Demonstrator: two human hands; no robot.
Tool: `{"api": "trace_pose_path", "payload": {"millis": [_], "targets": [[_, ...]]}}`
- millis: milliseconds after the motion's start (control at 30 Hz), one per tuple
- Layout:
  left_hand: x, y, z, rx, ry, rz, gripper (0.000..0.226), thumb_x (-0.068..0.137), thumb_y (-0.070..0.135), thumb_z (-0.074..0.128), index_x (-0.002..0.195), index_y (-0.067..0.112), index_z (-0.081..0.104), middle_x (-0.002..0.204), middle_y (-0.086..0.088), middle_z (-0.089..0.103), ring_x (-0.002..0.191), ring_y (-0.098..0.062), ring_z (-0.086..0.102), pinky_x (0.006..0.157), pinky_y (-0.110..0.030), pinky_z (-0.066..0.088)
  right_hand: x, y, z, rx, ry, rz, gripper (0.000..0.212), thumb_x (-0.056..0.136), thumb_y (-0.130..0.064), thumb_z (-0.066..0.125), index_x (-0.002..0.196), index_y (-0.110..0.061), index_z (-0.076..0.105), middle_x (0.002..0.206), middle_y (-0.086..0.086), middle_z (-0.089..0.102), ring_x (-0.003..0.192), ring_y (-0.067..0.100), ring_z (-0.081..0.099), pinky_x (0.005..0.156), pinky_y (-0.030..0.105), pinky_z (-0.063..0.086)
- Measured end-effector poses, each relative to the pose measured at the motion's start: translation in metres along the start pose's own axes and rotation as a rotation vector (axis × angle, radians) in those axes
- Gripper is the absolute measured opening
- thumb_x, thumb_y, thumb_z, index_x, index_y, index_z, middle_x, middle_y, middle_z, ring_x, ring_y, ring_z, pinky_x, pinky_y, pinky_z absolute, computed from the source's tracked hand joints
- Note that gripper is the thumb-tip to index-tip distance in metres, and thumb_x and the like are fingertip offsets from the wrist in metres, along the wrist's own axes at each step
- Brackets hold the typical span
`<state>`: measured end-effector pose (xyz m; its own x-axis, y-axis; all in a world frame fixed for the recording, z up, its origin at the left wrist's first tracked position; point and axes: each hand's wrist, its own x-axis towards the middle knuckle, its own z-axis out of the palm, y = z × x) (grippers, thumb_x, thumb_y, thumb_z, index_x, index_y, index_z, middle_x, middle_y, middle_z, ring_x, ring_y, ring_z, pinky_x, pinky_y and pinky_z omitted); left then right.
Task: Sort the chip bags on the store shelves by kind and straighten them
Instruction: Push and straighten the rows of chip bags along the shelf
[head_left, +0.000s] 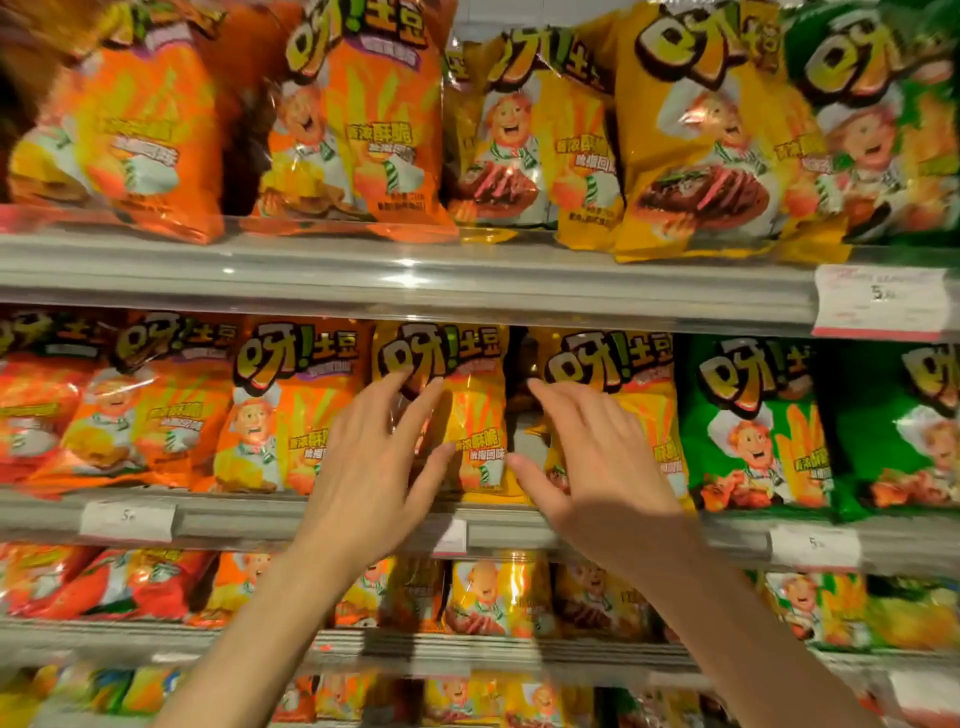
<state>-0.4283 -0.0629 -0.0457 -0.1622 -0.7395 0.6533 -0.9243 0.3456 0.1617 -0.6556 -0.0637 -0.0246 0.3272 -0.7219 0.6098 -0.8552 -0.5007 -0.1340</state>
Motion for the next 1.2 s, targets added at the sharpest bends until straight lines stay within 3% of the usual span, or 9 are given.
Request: {"api": "trace_pose_path", "payload": {"millis": [167, 267, 400, 500, 667, 867, 1000, 1100, 1200], "targets": [[0.019, -0.052, -0.014, 0.247, -0.202, 0.129, 0.075, 0.096, 0.071, 0.030, 0.153, 0.023, 0.037, 0.141, -0.015, 0.050, 0.136, -0.030, 0.042, 0.113, -0.048, 0.033, 0.037, -0.005, 0.011, -0.235, -0.231, -0.217, 0.088, 0.093, -0.073, 0.040, 0.159, -0.020, 0.018, 0.161, 0.009, 0.030, 0.148, 0.030, 0.027, 0.121, 0.049, 0.020], [0.027, -0.064, -0.020, 0.310, -0.299, 0.202, 0.084, 0.093, 0.080, 0.024, 0.159, 0.028, 0.021, 0.148, -0.012, 0.048, 0.140, -0.029, 0.042, 0.119, -0.048, 0.022, 0.052, -0.002, 0.018, -0.286, -0.287, -0.256, 0.099, 0.087, -0.080, 0.041, 0.161, -0.021, 0.010, 0.166, 0.009, 0.020, 0.153, 0.029, 0.019, 0.123, 0.052, 0.019], [0.034, -0.069, -0.019, 0.312, -0.366, 0.262, 0.094, 0.084, 0.090, 0.016, 0.159, 0.037, -0.005, 0.168, -0.004, 0.010, 0.155, -0.025, 0.011, 0.125, -0.050, 0.010, 0.064, 0.003, 0.025, -0.345, -0.331, -0.302, 0.110, 0.081, -0.088, 0.037, 0.161, -0.024, -0.003, 0.169, 0.007, 0.000, 0.156, 0.025, -0.001, 0.125, 0.053, 0.005], [0.038, -0.076, -0.016, 0.321, -0.381, 0.281, 0.099, 0.080, 0.094, 0.018, 0.157, 0.040, -0.011, 0.169, 0.000, -0.002, 0.156, -0.022, -0.001, 0.125, -0.051, 0.001, 0.066, 0.006, 0.027, -0.360, -0.344, -0.314, 0.111, 0.079, -0.091, 0.032, 0.161, -0.025, -0.005, 0.169, 0.005, -0.005, 0.155, 0.024, -0.007, 0.124, 0.055, 0.000], [0.044, -0.080, -0.015, 0.374, -0.342, 0.324, 0.102, 0.078, 0.095, 0.023, 0.160, 0.037, 0.005, 0.168, 0.000, 0.009, 0.155, -0.025, 0.011, 0.121, -0.053, 0.003, 0.065, 0.004, 0.029, -0.364, -0.344, -0.283, 0.111, 0.079, -0.091, 0.029, 0.159, -0.026, -0.013, 0.168, 0.004, -0.011, 0.155, 0.024, -0.011, 0.123, 0.056, -0.007], [0.045, -0.075, -0.018, 0.414, -0.324, 0.291, 0.105, 0.074, 0.098, 0.021, 0.159, 0.037, 0.015, 0.166, -0.004, 0.023, 0.151, -0.031, 0.025, 0.120, -0.059, 0.019, 0.063, 0.001, 0.032, -0.394, -0.319, -0.284, 0.112, 0.080, -0.090, 0.031, 0.160, -0.023, -0.008, 0.168, 0.010, -0.006, 0.155, 0.026, -0.007, 0.123, 0.058, -0.003], [0.048, -0.067, -0.018, 0.392, -0.225, 0.331, 0.096, 0.082, 0.091, 0.030, 0.156, 0.029, 0.028, 0.155, -0.013, 0.043, 0.142, -0.032, 0.044, 0.118, -0.051, 0.026, 0.068, 0.006, 0.023, -0.348, -0.347, -0.255, 0.119, 0.073, -0.096, 0.032, 0.160, -0.026, -0.007, 0.167, 0.005, -0.009, 0.154, 0.022, -0.011, 0.124, 0.054, -0.004], [0.051, -0.074, -0.016, 0.359, -0.256, 0.327, 0.101, 0.080, 0.093, 0.025, 0.160, 0.033, 0.013, 0.164, -0.009, 0.024, 0.151, -0.025, 0.017, 0.121, -0.048, 0.003, 0.074, 0.009, 0.019, -0.360, -0.379, -0.232, 0.123, 0.069, -0.098, 0.034, 0.159, -0.028, -0.013, 0.167, 0.002, -0.013, 0.154, 0.021, -0.011, 0.124, 0.050, -0.007], [0.052, -0.081, -0.015, 0.336, -0.302, 0.302, 0.104, 0.077, 0.096, 0.022, 0.159, 0.037, -0.001, 0.166, -0.001, 0.003, 0.150, -0.021, 0.001, 0.123, -0.046, -0.005, 0.073, 0.007, 0.024, -0.376, -0.372, -0.234, 0.122, 0.071, -0.096, 0.034, 0.160, -0.025, -0.010, 0.168, 0.005, -0.010, 0.155, 0.023, -0.008, 0.124, 0.051, -0.009]]}}
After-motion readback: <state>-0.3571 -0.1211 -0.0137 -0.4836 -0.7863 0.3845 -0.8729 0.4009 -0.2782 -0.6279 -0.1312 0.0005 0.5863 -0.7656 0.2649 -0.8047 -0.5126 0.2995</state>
